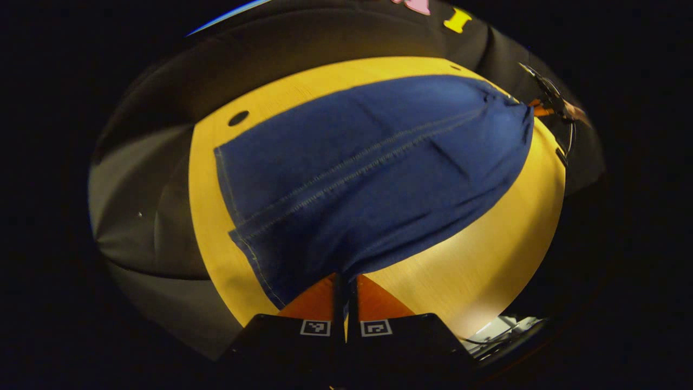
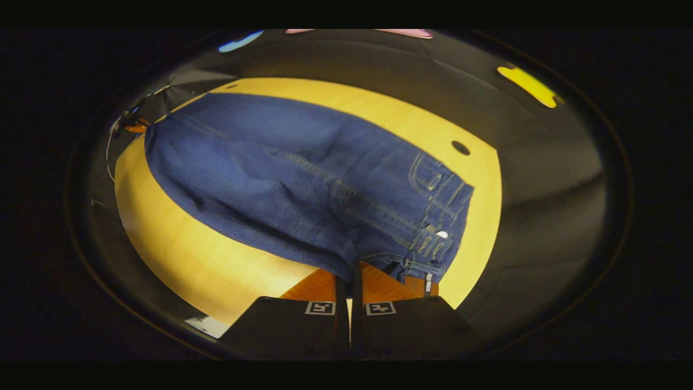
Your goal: Grasp the waist and the cuffs of the jeans and fold them to make the two legs overlap; first hold the waist and fold one-third of the jeans toward the cuffs, then hold the cuffs and fold the remaining one-third in the same direction to finish folding.
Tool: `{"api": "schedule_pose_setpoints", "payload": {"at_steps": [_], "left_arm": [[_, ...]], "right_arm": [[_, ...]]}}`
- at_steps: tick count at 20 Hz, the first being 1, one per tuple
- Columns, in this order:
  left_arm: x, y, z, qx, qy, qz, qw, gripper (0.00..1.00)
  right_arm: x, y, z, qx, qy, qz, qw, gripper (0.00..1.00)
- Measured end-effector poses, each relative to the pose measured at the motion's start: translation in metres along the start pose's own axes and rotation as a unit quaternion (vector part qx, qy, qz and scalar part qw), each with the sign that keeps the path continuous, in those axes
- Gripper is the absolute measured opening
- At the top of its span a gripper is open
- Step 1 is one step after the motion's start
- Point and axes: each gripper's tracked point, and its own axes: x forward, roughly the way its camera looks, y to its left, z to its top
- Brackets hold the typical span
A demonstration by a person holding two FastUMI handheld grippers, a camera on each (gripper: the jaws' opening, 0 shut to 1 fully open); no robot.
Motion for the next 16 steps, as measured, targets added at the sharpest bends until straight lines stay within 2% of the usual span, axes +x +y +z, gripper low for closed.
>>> {"api": "schedule_pose_setpoints", "payload": {"at_steps": [2, 3, 6, 8, 12, 15, 16], "left_arm": [[-0.019, 0.007, 0.022, -0.014, -0.029, 0.015, 0.999, 0.06], [-0.023, 0.013, 0.035, -0.020, -0.043, 0.024, 0.999, 0.06], [-0.029, 0.037, 0.090, -0.021, -0.078, 0.064, 0.995, 0.06], [-0.019, 0.053, 0.118, -0.030, -0.085, 0.082, 0.993, 0.06], [0.034, 0.082, 0.138, -0.054, -0.045, 0.120, 0.990, 0.06], [0.068, 0.086, 0.132, -0.052, -0.001, 0.147, 0.988, 0.06], [0.078, 0.088, 0.131, -0.054, 0.004, 0.152, 0.987, 0.06]], "right_arm": [[-0.012, -0.010, 0.027, 0.024, -0.040, -0.011, 0.999, 0.10], [-0.021, -0.016, 0.040, 0.033, -0.055, -0.017, 0.998, 0.06], [-0.037, -0.035, 0.081, 0.045, -0.092, -0.035, 0.994, 0.05], [-0.026, -0.049, 0.103, 0.055, -0.108, -0.050, 0.991, 0.05], [0.005, -0.071, 0.151, 0.070, -0.124, -0.079, 0.987, 0.05], [0.056, -0.076, 0.164, 0.115, -0.096, -0.075, 0.986, 0.05], [0.069, -0.078, 0.164, 0.126, -0.092, -0.074, 0.985, 0.00]]}}
